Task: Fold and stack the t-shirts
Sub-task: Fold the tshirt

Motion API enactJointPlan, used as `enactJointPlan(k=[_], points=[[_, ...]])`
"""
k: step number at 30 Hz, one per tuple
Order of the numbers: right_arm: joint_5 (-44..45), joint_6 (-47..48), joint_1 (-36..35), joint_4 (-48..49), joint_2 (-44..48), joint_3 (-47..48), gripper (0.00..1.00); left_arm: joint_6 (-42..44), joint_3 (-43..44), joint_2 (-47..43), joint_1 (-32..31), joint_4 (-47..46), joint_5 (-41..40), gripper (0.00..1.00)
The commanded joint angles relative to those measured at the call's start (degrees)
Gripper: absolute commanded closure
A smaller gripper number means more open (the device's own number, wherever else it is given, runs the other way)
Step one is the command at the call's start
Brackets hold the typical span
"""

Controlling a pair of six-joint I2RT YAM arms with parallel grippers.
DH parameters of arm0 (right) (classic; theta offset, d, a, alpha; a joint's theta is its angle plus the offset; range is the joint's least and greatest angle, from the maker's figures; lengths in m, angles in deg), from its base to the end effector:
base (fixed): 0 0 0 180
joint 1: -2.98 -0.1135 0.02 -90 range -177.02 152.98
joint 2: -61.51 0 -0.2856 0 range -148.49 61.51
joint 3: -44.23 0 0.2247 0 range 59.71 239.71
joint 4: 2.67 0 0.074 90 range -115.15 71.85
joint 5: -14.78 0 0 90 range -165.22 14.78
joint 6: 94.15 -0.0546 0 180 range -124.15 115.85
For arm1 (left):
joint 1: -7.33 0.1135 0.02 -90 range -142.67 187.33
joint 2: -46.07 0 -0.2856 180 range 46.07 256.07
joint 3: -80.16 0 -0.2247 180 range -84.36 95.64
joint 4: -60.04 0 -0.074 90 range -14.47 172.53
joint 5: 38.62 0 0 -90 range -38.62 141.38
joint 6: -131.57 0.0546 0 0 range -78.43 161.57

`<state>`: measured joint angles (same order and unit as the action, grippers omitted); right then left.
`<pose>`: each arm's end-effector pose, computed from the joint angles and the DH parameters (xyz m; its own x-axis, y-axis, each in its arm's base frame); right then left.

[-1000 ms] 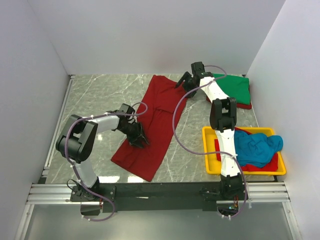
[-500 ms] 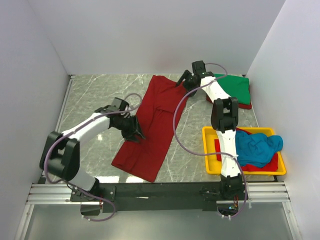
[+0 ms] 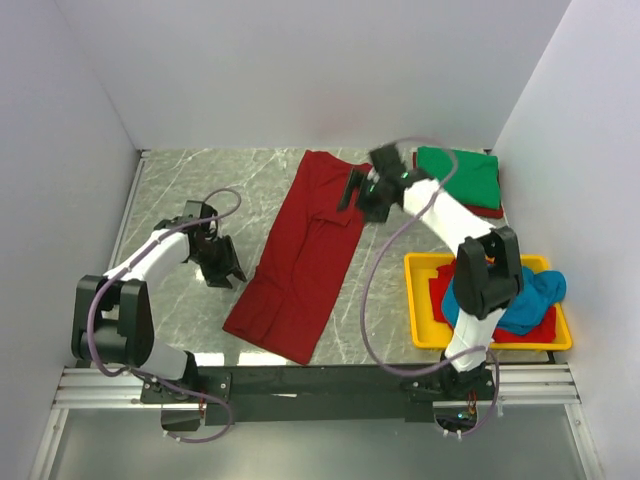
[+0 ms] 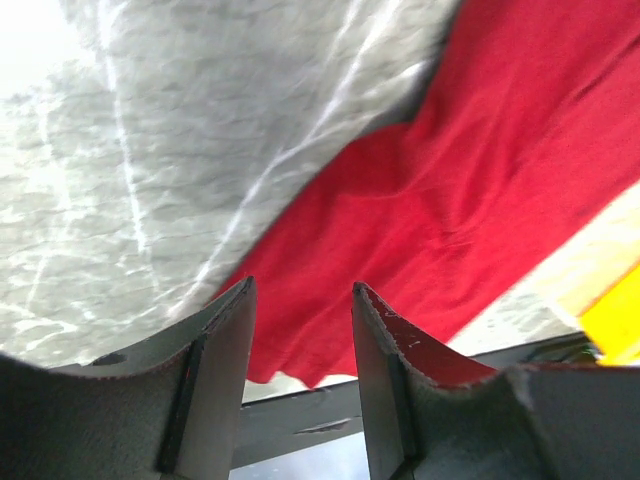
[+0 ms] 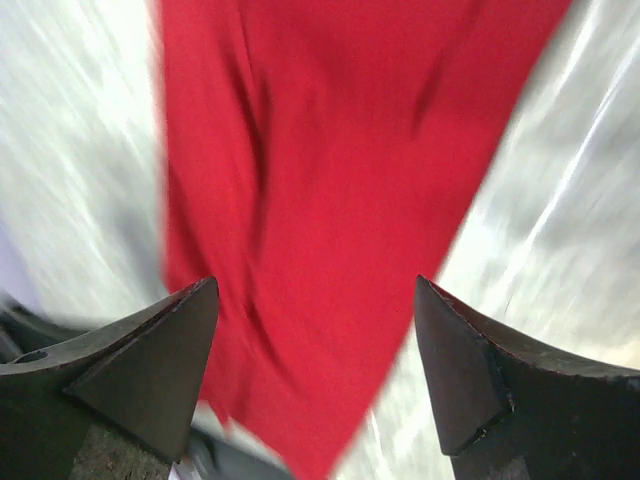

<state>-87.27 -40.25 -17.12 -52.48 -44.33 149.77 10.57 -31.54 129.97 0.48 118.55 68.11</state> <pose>0.3758 0.1497 0.2893 -0.8543 0.3010 -0.4238 0.0514 0.8602 0.5073 0.2371 -0.0443 0.2156 -0.9177 -0.3865 -0.0921 -0.3268 0.8660 -0.3783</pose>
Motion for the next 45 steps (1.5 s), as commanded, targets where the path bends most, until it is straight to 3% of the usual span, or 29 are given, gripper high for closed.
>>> enactJointPlan(k=[1, 12, 20, 34, 45], points=[[0.6, 0.6, -5.8, -0.9, 3.5, -9.8, 0.15, 3.0, -2.2, -2.4, -0.2, 1.7, -3.4, 0.51], [0.2, -4.5, -21.2, -3.8, 12.2, -21.7, 0.15, -1.8, -5.4, -9.0, -0.4, 7.2, -15.4, 0.55], [-5.8, -4.1, -29.4, -3.6, 11.7, -25.2, 0.18, -2.9, -5.8, -6.3, -3.7, 9.8, -16.5, 0.56], [-9.8, -8.5, -43.2, 1.1, 8.4, -28.8, 0.27, -5.5, -9.3, -10.9, -4.3, 10.1, -14.3, 0.57], [-9.3, -10.7, -45.1, 4.8, 4.7, -29.9, 0.42, -4.4, -9.4, -10.8, -4.3, 9.4, -12.8, 0.57]])
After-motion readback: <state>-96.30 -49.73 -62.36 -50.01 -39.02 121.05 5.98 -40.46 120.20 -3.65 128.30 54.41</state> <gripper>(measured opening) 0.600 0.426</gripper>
